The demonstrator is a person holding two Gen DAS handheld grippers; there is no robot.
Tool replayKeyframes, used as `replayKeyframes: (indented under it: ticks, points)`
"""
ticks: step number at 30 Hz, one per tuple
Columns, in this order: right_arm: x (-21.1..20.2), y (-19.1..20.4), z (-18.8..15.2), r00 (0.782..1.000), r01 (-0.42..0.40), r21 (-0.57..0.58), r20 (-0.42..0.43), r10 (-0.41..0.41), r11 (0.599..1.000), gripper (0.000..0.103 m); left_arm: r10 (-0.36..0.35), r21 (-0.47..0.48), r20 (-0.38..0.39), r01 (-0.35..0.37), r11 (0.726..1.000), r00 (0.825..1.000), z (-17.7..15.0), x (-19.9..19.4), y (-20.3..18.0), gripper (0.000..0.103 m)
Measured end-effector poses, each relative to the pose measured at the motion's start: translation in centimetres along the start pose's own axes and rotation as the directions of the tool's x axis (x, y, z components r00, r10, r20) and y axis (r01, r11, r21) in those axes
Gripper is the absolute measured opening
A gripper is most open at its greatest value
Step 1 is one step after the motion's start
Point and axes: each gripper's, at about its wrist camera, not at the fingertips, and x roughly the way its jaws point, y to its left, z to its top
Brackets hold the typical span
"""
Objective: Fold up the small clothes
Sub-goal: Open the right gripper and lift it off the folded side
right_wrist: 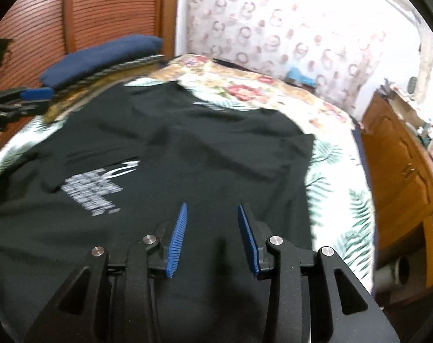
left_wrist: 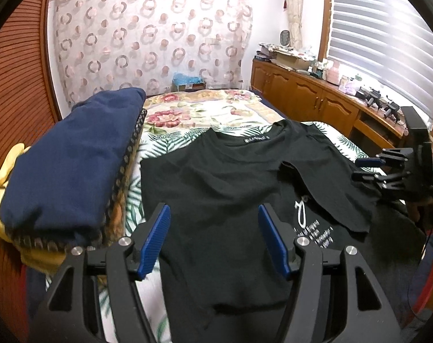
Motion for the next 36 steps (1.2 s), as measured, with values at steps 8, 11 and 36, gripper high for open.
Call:
replayKeyframes:
  ticks: [8,11,36]
  points:
    - [3.9,-4.4,1.4,0.998,0.033,0.018,-0.052,-0.032,0.999,0.037,0.04,0.004,-0.056,-0.04,0.999,0.998,3.6,3.0,1.3,0.063]
    - [5.1,-5.4,1.8,0.998,0.018,0.025,-0.062,-0.016,1.0,0.037,0.058,0.023,-0.088,-0.056,0.998,0.994,4.9,4.4,1.5,0.062]
    - [7.4,-9.6,2.8,0.996,-0.056,0.096,-0.066,0.062,0.994,0.077,0.307,0.306,-0.413,-0.187,0.933,0.857,7.5,15.9,3.3,0.039]
